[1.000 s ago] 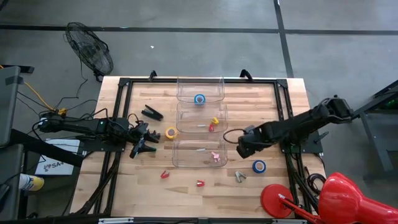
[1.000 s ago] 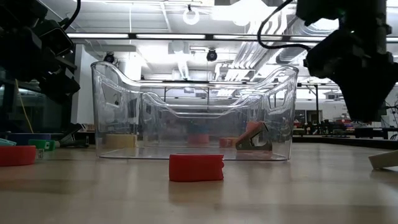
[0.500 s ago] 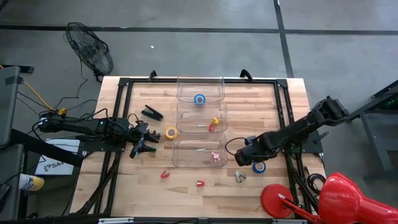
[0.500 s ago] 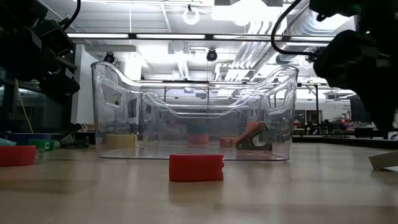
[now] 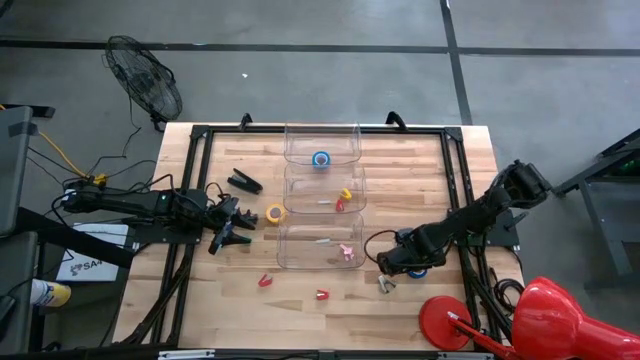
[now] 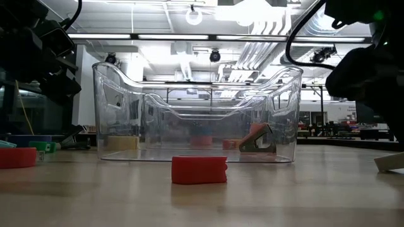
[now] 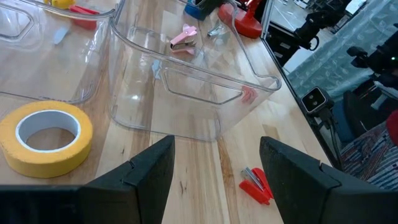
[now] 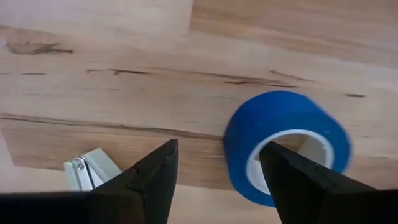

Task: Pick and place Stapler, Stapler remover, tape
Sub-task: Put the bottom dark blue tape into the top transparent bin

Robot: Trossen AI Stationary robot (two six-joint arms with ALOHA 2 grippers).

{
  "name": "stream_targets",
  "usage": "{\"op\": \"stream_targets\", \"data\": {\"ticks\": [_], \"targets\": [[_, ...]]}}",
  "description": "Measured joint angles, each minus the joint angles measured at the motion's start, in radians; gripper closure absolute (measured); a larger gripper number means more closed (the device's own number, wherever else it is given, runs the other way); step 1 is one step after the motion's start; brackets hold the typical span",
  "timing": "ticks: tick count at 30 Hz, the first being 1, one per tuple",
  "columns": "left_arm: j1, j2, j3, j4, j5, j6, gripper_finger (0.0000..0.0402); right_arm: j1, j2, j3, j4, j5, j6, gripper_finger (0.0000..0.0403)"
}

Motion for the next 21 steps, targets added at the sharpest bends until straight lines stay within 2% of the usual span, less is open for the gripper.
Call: {"op": "stream_targets", "data": {"ticks": [6,11,21], "targets": [[0.000,0.000,0.000,0.000,0.000,0.000,0.0170,-0.003,0.056,0.000,0.062,-0.027,-0.017,0.0204],[0.000,0.000,0.000,0.000,0.000,0.000,0.0170,-0.008,0.075,0.004,0.074,-0.043,-0.031,0.0233],[0.000,0.000,0.000,0.000,0.000,0.000,0.0170,-0.061,0.078,0.006,0.115,-0.090,-0.116,0.0342]]}}
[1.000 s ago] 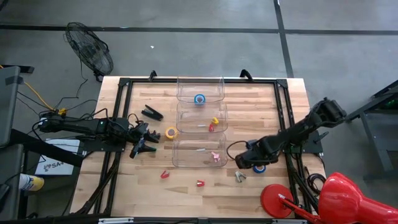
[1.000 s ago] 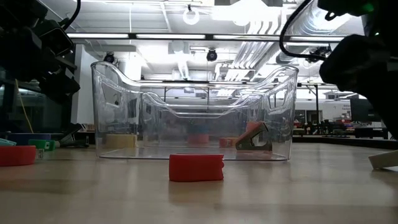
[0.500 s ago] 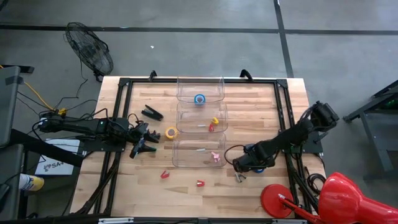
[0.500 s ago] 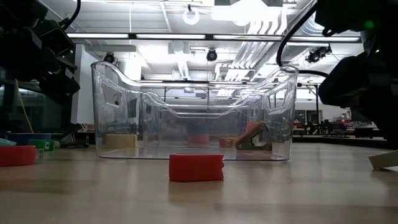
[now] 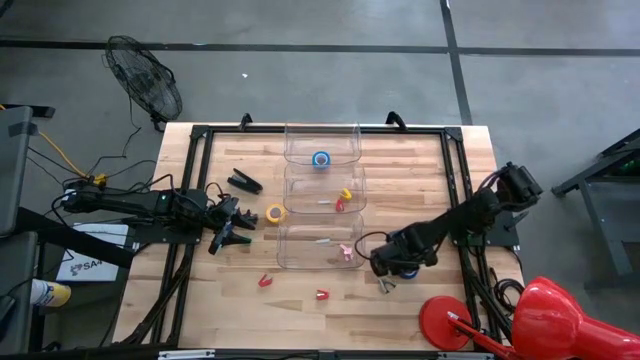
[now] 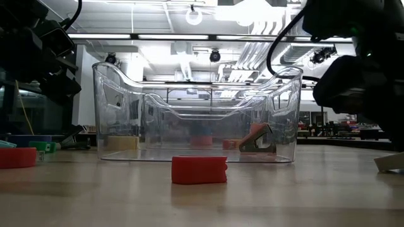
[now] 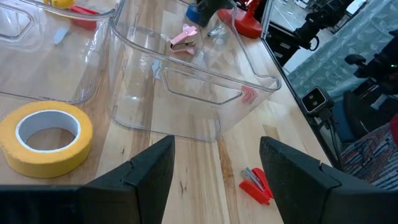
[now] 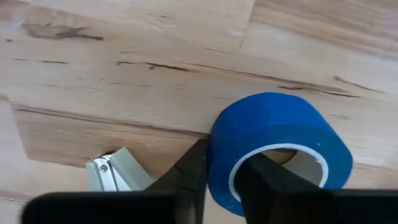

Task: Pick and place Stapler, Stapler remover, tape
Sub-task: Put the bottom dark blue tape into the top transparent bin

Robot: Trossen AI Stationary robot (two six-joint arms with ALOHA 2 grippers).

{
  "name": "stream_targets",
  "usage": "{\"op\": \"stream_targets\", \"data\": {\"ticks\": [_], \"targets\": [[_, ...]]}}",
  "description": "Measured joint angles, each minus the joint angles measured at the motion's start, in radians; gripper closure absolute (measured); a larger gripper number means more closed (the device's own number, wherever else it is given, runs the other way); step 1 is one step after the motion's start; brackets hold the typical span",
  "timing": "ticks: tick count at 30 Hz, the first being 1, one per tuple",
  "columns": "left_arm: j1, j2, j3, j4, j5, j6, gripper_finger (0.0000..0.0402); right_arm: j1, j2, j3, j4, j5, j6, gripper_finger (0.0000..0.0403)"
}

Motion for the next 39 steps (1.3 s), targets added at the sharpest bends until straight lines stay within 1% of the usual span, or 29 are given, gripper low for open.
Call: {"op": "stream_targets", "data": {"ticks": [2,3,7,12,17,20,24,28,31,34,39], "targets": [[0.000,0.000,0.000,0.000,0.000,0.000,0.0170,-0.007,0.000,0.001,0.005,-0.001,-0.007,0.0366],[0.000,0.000,0.000,0.000,0.000,0.000,0.0170,-0.009,0.001,0.009,-0.004,0.002,-0.021,0.0370],[0.000,0.000,0.000,0.000,0.000,0.000,0.0170,-0.022,0.004,0.066,-0.057,0.043,-0.073,0.0370],[0.000,0.000,0.000,0.000,0.000,0.000,0.0170,-0.047,0.004,0.152,-0.163,0.068,-0.123,0.0370],[0.000,0.000,0.000,0.000,0.000,0.000,0.0170,-0.087,0.003,0.261,-0.335,0.108,-0.192,0.0370],[0.000,0.000,0.000,0.000,0.000,0.000,0.0170,-0.124,0.003,0.329,-0.461,0.107,-0.264,0.0370],[0.000,0.000,0.000,0.000,0.000,0.000,0.0170,-0.189,0.002,0.405,-0.613,0.126,-0.402,0.0370],[0.000,0.000,0.000,0.000,0.000,0.000,0.0170,-0.284,0.002,0.470,-0.674,0.201,-0.574,0.0370],[0.000,0.000,0.000,0.000,0.000,0.000,0.0170,-0.371,0.002,0.520,-0.673,0.271,-0.724,0.0370],[0.000,0.000,0.000,0.000,0.000,0.000,0.0170,-0.473,0.002,0.575,-0.634,0.330,-0.889,0.0370],[0.000,0.000,0.000,0.000,0.000,0.000,0.0170,-0.628,0.000,0.631,-0.573,0.368,-1.136,0.0370]]}}
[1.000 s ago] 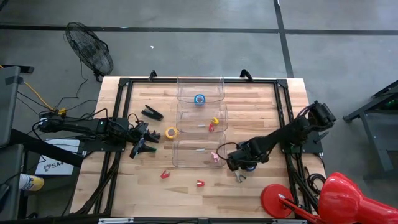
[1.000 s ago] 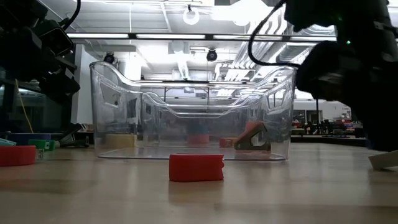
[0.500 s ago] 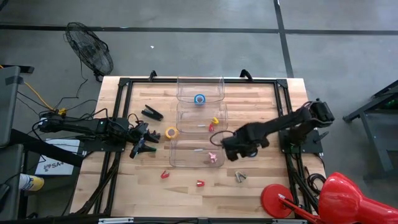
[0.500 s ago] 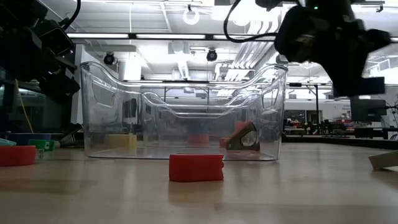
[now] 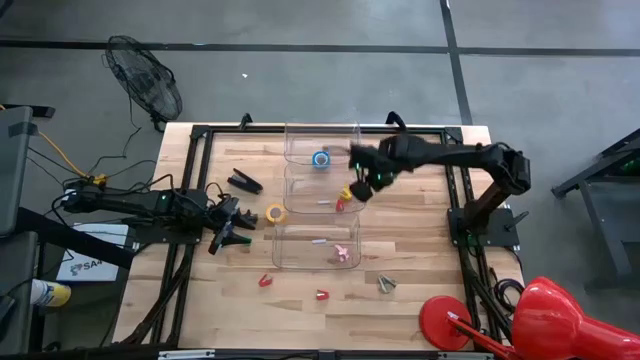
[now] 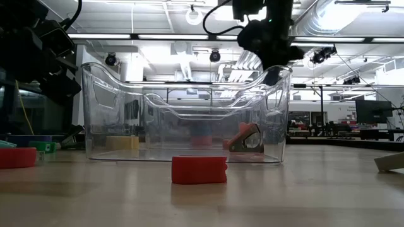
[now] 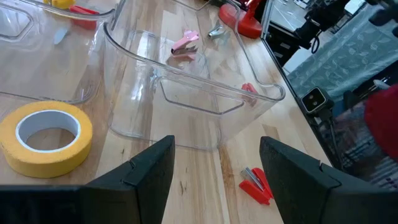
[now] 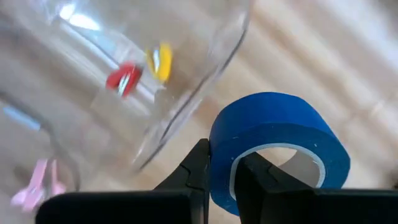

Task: Pick and place Stapler, Stapler remover, tape
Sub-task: Put the bottom dark blue tape into the top transparent bin

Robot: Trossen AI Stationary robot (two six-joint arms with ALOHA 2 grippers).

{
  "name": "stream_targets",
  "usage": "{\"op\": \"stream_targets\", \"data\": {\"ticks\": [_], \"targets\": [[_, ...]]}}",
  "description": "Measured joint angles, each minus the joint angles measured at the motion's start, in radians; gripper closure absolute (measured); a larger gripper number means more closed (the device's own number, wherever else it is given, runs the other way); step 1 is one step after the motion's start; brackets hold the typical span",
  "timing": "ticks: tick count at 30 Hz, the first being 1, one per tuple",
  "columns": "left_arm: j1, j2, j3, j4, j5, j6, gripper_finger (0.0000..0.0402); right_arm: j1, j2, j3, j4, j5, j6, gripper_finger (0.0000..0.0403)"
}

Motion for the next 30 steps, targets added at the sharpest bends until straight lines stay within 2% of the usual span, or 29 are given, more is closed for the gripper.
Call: {"op": "stream_targets", "data": {"ticks": [5,13,20,30], "targets": [[0.000,0.000,0.000,0.000,0.000,0.000,0.0170,-0.107,0.001,0.003,0.112,-0.016,-0.194,0.0370],[0.000,0.000,0.000,0.000,0.000,0.000,0.0170,-0.183,0.103,0.071,0.227,-0.110,-0.349,0.0370],[0.000,0.000,0.000,0.000,0.000,0.000,0.0170,-0.207,0.293,0.294,0.231,-0.149,-0.409,0.0370],[0.000,0.000,0.000,0.000,0.000,0.000,0.0170,-0.211,0.551,0.619,0.181,-0.179,-0.341,0.0369]]}}
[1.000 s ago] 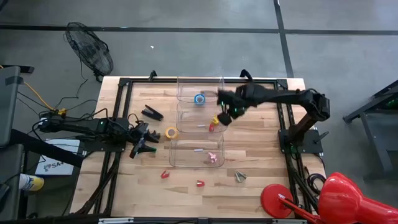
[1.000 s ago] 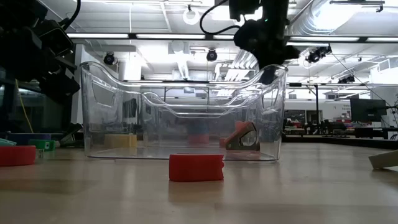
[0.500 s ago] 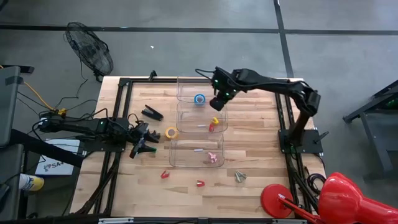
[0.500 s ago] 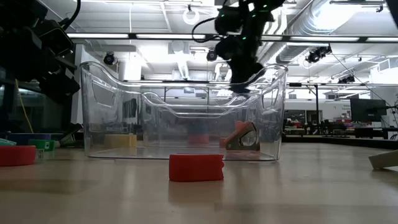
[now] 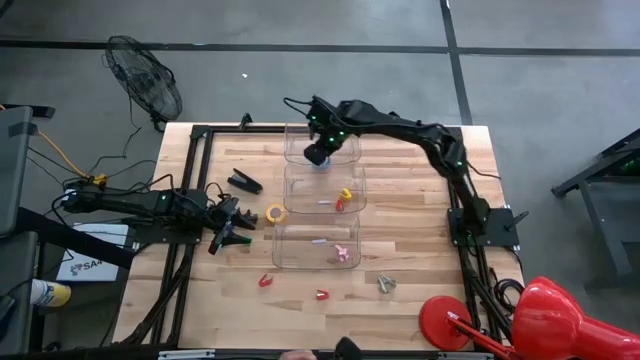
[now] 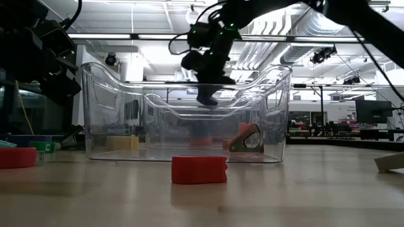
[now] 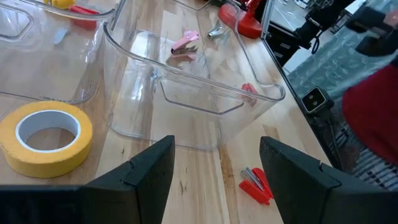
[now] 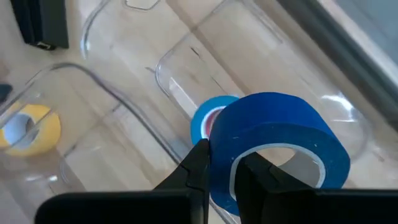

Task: Pick and place Stapler, Stapler remover, tape
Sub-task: Put the bottom dark blue tape into the top transparent bin

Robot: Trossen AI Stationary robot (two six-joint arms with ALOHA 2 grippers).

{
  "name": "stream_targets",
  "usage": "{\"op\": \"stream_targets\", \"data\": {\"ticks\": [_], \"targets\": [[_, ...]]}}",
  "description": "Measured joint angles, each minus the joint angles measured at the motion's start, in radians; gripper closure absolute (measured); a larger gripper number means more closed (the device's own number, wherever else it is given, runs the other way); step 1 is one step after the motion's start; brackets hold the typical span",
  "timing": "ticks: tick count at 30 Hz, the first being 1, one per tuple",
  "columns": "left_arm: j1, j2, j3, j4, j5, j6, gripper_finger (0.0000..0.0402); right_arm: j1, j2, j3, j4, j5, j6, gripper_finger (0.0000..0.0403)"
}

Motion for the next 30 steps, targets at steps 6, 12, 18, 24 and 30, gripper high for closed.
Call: {"op": "stream_targets", "data": {"ticks": [6,12,18,24,30], "targets": [[0.000,0.000,0.000,0.000,0.000,0.000,0.0170,0.007,0.099,0.103,-0.022,-0.025,0.072,0.0359],[0.000,0.000,0.000,0.000,0.000,0.000,0.0170,0.014,0.139,0.115,-0.012,-0.045,0.138,0.0367],[0.000,0.000,0.000,0.000,0.000,0.000,0.0170,0.015,0.146,0.115,-0.018,-0.046,0.180,0.0355],[0.000,0.000,0.000,0.000,0.000,0.000,0.0170,0.016,0.146,0.115,-0.023,-0.018,0.199,0.0358],[0.000,0.000,0.000,0.000,0.000,0.000,0.0170,0.016,0.146,0.115,-0.041,-0.013,0.205,0.0345]]}}
